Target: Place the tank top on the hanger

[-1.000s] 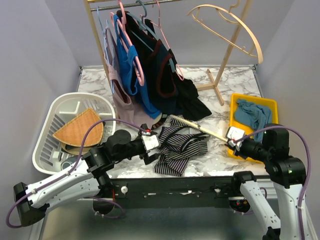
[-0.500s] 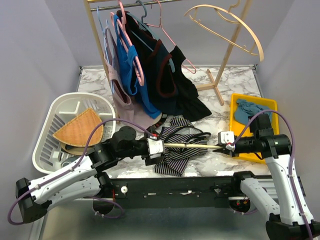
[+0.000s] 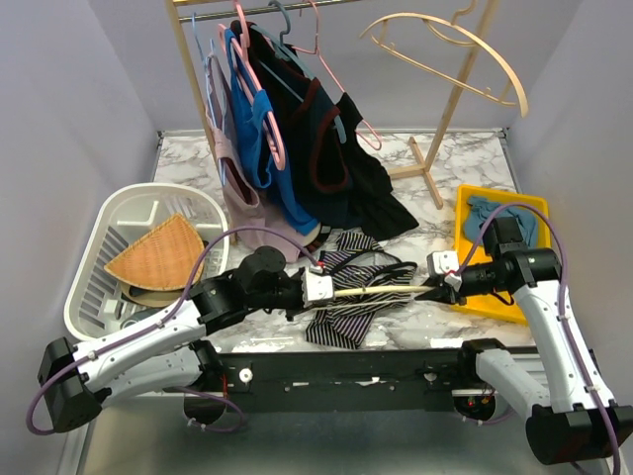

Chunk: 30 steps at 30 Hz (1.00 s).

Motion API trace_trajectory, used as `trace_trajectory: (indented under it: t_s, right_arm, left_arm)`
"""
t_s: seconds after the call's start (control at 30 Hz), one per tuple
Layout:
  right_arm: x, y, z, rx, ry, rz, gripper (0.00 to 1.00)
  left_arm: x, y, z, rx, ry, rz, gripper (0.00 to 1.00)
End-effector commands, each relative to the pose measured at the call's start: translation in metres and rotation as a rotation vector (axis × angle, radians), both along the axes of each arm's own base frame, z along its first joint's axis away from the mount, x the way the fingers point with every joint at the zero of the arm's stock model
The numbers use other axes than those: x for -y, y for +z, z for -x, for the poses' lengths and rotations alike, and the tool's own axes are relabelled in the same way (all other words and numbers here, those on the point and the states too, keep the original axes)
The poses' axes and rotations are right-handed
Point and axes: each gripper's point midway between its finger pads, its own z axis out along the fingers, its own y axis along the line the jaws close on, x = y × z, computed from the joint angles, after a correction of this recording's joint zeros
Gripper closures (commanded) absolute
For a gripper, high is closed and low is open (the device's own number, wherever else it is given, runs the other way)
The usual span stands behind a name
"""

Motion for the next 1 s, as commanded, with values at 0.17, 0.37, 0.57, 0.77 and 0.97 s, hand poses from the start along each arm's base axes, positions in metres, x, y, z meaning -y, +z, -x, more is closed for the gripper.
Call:
trace_trajectory:
  t_s: [0.17,0.37,0.57,0.77,0.97]
  right_arm:
    - [-0.021,0.025,0.024,-0.204,0.095,-0.125,0.35]
    - [-0.041,0.033,0.029,-0.247,0.216,-0.091,0.32]
    - [-0.05,0.014,0.031,-0.313,0.227,-0.029,0.35]
    - [-0.05,0.006,0.037,-0.341,0.215,-0.001,0.52]
    - [-0.049,0.012,0.019,-0.32,0.116,0.089,0.99]
  left_arm:
    - [0.036,0.015,0.005,-0.15,0.016,0.12,1.0]
    - [0.064,0.017,0.01,-0.138,0.016,0.117,1.0]
    - [0.073,0.015,0.013,-0.135,0.03,0.106,1.0]
    - [0.072,0.019,0.006,-0.105,0.069,0.14,1.0]
    - [0.067,0.027,-0.009,-0.092,0.169,0.169,1.0]
